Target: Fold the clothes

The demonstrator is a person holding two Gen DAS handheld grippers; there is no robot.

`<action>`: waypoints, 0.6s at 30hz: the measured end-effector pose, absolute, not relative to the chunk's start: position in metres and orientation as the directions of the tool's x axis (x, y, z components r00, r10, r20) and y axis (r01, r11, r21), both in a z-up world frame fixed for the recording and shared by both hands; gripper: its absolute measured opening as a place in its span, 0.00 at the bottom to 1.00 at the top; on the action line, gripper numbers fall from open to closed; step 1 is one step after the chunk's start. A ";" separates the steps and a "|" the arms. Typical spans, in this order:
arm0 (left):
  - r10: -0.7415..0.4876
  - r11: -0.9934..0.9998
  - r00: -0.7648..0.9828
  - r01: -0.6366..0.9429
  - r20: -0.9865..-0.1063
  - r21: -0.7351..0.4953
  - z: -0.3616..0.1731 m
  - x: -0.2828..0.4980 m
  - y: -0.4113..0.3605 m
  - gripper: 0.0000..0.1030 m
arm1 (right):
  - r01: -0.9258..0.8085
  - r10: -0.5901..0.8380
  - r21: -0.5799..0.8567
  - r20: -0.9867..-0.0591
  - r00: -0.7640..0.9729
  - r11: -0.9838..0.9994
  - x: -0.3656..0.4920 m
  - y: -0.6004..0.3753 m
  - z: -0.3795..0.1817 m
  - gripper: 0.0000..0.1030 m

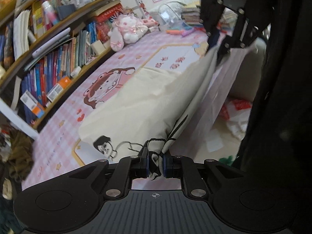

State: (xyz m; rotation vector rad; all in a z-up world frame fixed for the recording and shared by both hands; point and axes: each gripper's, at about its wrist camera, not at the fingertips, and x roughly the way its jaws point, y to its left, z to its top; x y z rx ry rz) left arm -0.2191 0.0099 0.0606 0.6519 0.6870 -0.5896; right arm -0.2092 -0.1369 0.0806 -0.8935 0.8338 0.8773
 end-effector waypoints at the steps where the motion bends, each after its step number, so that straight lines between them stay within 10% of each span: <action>1: -0.276 0.656 0.634 0.674 -0.723 0.341 0.066 -0.216 0.011 0.13 | -0.884 0.285 -0.294 -0.869 0.406 0.362 -0.206 -0.138 0.088 0.12; 18: -0.193 0.676 0.691 0.609 -0.697 0.416 0.085 -0.075 0.010 0.15 | -0.822 0.325 -0.328 -0.801 0.503 0.464 -0.081 -0.133 0.131 0.11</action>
